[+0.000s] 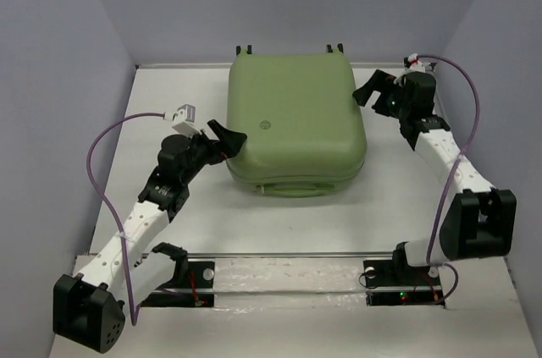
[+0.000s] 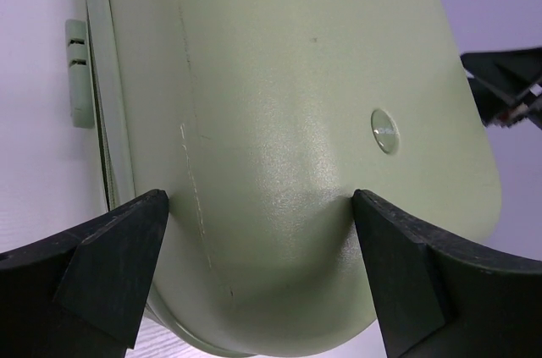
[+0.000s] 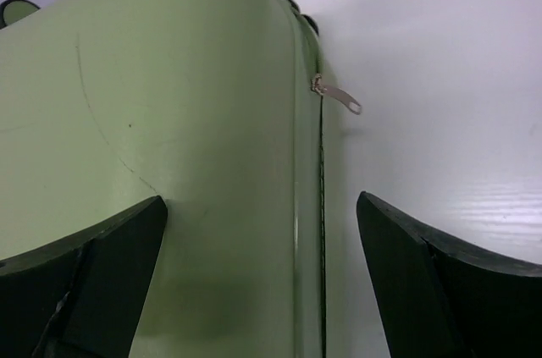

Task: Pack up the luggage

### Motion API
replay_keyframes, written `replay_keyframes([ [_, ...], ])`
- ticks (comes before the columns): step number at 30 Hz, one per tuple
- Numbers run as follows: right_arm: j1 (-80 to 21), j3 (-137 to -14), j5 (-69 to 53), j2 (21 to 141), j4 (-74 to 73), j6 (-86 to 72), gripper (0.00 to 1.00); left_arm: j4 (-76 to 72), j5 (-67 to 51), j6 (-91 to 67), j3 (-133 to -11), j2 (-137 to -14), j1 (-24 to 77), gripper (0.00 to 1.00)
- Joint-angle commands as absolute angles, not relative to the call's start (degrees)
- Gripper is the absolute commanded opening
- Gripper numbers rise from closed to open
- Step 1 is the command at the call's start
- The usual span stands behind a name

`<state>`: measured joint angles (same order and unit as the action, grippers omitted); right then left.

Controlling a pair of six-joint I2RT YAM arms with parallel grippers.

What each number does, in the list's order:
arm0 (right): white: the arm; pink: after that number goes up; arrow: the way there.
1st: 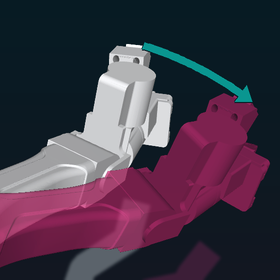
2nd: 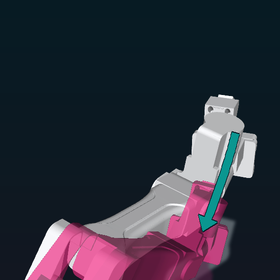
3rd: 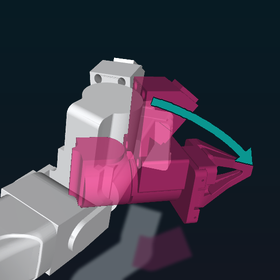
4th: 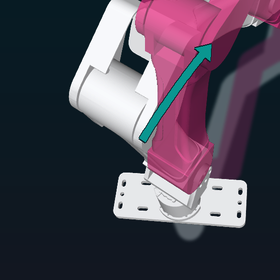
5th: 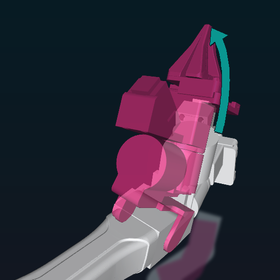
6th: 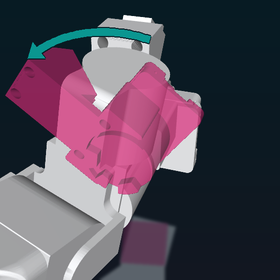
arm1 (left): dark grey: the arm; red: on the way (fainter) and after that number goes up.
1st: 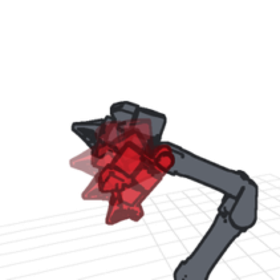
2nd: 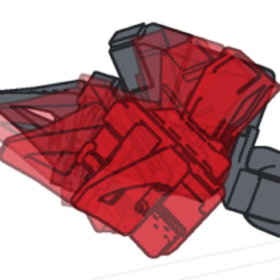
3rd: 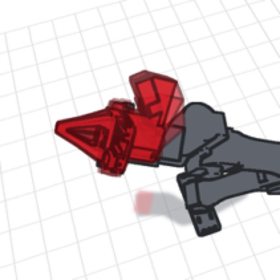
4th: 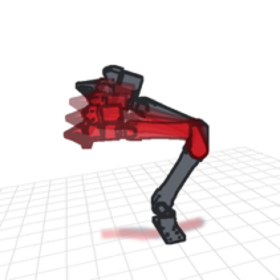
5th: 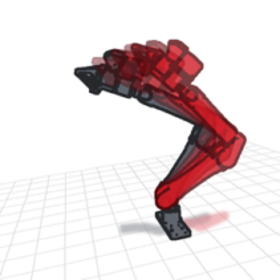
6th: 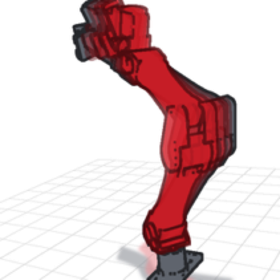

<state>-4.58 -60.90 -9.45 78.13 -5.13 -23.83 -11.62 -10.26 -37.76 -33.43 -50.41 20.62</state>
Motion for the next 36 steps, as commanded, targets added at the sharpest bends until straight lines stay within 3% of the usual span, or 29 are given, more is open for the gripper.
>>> replay_keyframes([
  [1,-5.3,-67.7,-32.2,86.0,-4.7,-24.0,1.00,-10.0,-14.5,-37.4,-30.7,-50.2,24.1,0.99],
  [5,-5.3,-70.7,-43.6,94.5,-0.6,-26.2,1.00,-10.3,-13.8,-37.4,-30.3,-49.5,29.0,0.99],
  [11,-10.4,-86.5,-57.5,110.3,1.2,-28.8,0.96,-10.3,-9.0,-37.5,-31.5,-49.8,41.8,0.99],
  [20,-14.9,-112.0,-57.6,122.8,-4.3,-33.8,1.00,-13.3,-5.3,-38.9,-34.7,-52.2,51.8,0.99],
  [29,-14.9,-110.7,-49.7,108.0,-4.5,-24.5,1.00,-12.7,-1.2,-36.0,-41.1,-54.3,52.5,0.99],
  [31,-14.9,-105.9,-47.6,102.5,-3.6,-20.1,1.00,-12.4,-0.6,-35.6,-42.3,-54.9,52.5,0.99],
  [36,-14.9,-79.6,-40.4,79.1,6.3,-16.3,0.99,-12.6,1.7,-35.8,-42.2,-55.1,52.5,0.99],
])
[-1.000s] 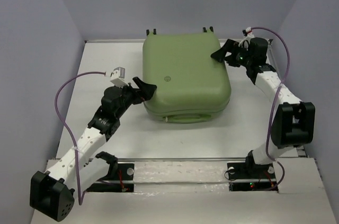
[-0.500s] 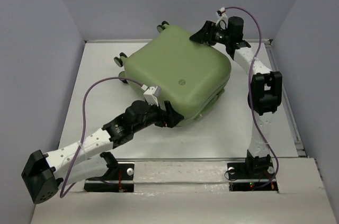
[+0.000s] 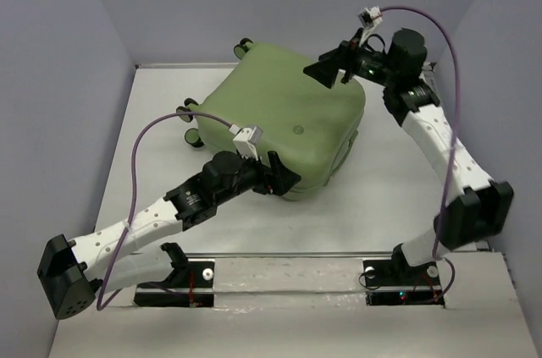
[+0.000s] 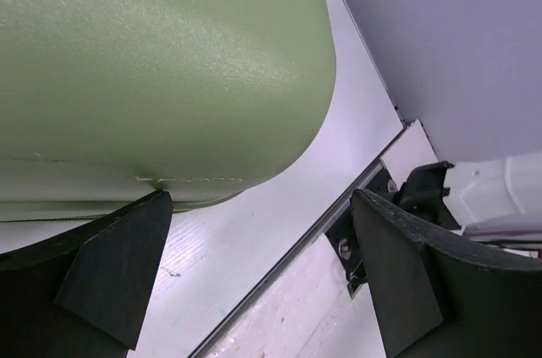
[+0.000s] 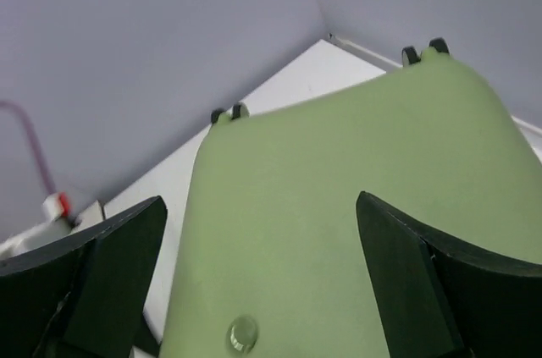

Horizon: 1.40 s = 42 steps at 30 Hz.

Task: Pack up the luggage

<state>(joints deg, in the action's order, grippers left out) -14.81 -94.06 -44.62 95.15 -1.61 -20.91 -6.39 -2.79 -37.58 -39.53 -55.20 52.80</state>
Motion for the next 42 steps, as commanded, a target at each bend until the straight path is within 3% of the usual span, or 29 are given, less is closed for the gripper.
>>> replay_keyframes([
  [1,-14.9,-74.8,-39.1,75.5,8.8,-16.7,0.90,-12.6,1.9,-35.8,-42.1,-55.0,52.5,0.99],
  [2,-14.9,-63.8,-36.8,68.3,10.7,-18.9,0.79,-12.8,2.0,-35.8,-41.8,-54.9,52.5,0.99],
  [3,-14.9,-57.5,-35.3,64.5,13.2,-20.5,0.37,-12.9,2.1,-35.7,-41.7,-54.9,52.4,0.99],
  [4,-14.9,-51.0,-33.3,60.9,18.5,-22.1,0.23,-12.8,2.2,-35.6,-41.7,-55.0,52.4,0.99],
  [6,-14.9,-34.2,-28.3,50.8,21.6,-25.3,0.07,-12.6,2.6,-35.2,-41.7,-54.8,52.4,0.99],
  [9,-14.9,-20.5,-25.9,40.9,21.4,-26.8,0.07,-11.5,1.9,-34.9,-41.9,-54.3,52.4,0.99],
  [12,-14.9,-14.8,-27.1,37.2,21.4,-28.5,0.09,-10.6,0.3,-34.4,-42.3,-53.5,52.5,0.99],
  [17,-14.9,-10.2,-24.8,37.6,21.4,-27.2,0.35,-4.9,-4.1,-32.9,-41.2,-49.9,52.6,0.99],
  [31,-14.9,-12.1,-31.6,52.3,33.5,-19.8,0.33,-4.1,-12.9,-31.4,-36.1,-50.6,54.3,0.99],
  [42,-14.9,-13.5,-33.2,54.7,35.4,-16.4,0.45,-6.0,-14.1,-31.5,-36.8,-55.5,55.5,0.99],
])
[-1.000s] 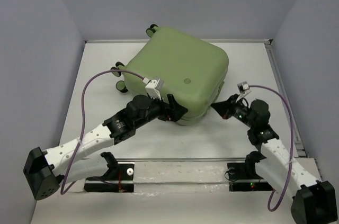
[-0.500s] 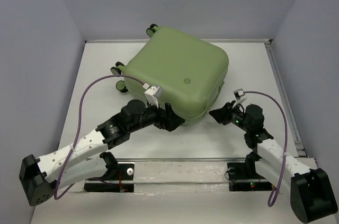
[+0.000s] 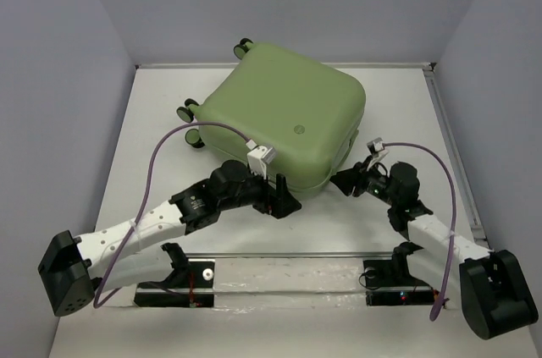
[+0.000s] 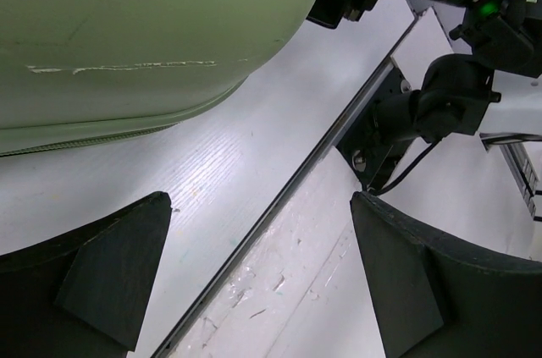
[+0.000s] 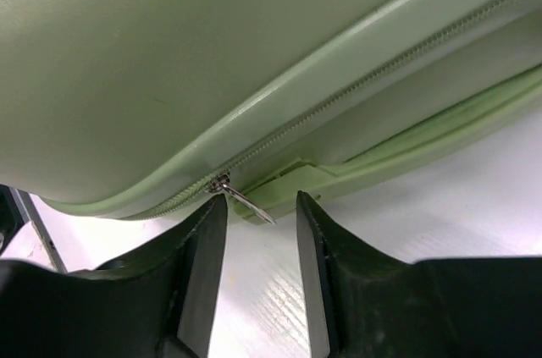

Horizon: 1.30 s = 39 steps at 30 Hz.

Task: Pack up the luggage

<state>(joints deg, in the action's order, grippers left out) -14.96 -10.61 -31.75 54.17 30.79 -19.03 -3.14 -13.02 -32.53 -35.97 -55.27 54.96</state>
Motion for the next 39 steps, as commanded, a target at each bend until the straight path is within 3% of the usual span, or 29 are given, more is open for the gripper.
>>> replay_keyframes([
  [1,-14.9,-14.1,-35.0,55.8,36.1,-16.0,0.48,-6.0,-13.7,-31.6,-36.9,-55.4,55.5,0.99],
  [11,-14.9,-16.7,-43.5,66.5,43.6,-14.8,0.43,-7.6,-11.9,-32.3,-36.7,-57.2,55.5,0.99],
  [17,-14.9,-14.1,-43.4,68.0,50.0,-19.4,0.11,-9.1,-9.0,-31.6,-38.9,-60.6,55.5,0.99],
  [19,-15.5,-13.4,-42.7,66.6,49.4,-20.2,0.08,-9.8,-7.0,-31.1,-40.2,-61.3,55.5,0.99],
  [27,-25.2,-12.3,-30.5,57.3,32.3,-21.3,0.07,-12.6,2.0,-29.3,-45.8,-66.2,54.9,0.99],
  [33,-34.8,-9.8,-24.5,45.9,21.8,-27.2,0.07,-16.4,1.1,-30.8,-48.2,-69.7,51.3,0.99],
  [39,-47.8,-12.8,-16.7,44.0,10.0,-28.0,0.07,-17.1,0.8,-30.8,-52.2,-71.8,49.0,0.98],
])
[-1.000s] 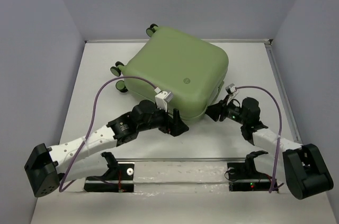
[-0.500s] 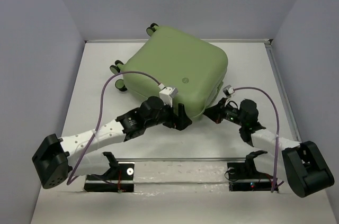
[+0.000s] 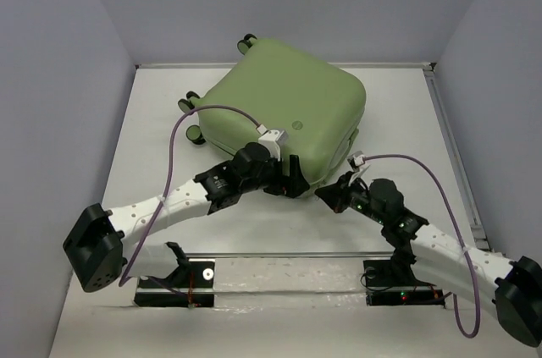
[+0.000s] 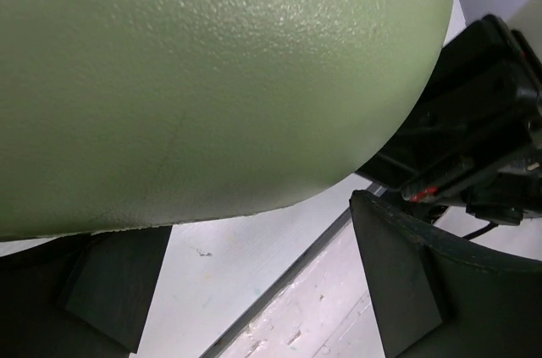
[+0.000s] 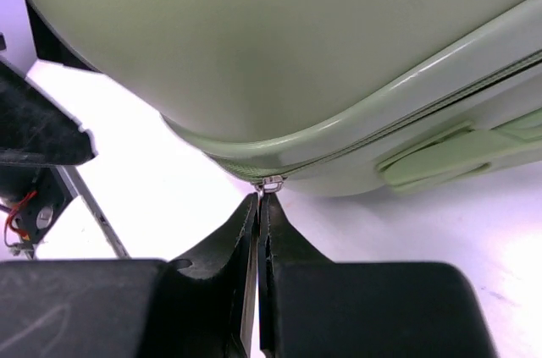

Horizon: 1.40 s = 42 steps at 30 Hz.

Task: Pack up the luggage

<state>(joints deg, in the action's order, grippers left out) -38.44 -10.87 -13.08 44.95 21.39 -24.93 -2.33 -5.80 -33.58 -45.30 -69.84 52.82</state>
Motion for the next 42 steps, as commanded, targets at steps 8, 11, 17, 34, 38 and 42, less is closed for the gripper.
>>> replay_keyframes([
  [8,-56.0,-16.1,-12.0,43.5,7.1,-32.1,0.07,-19.2,-2.2,-32.0,-54.3,-74.1,47.5,0.98],
  [11,-60.1,-17.0,-6.4,48.0,16.5,-35.3,0.07,-21.0,-4.7,-34.1,-55.1,-76.5,47.5,0.98],
  [17,-72.5,-20.4,12.2,64.5,37.8,-39.0,0.07,-21.4,-5.7,-35.0,-56.9,-78.4,47.5,0.98],
  [34,-78.0,-21.8,23.3,68.5,37.5,-37.5,0.07,-13.5,-12.2,-42.4,-62.7,-74.4,25.4,0.99],
  [38,-78.0,-21.0,23.4,67.9,35.4,-37.7,0.07,-11.8,-12.8,-43.9,-66.3,-77.0,15.9,0.99],
  [42,-77.4,-20.0,23.2,65.3,34.1,-38.1,0.07,-11.8,-16.0,-45.5,-69.6,-81.2,7.3,0.99],
])
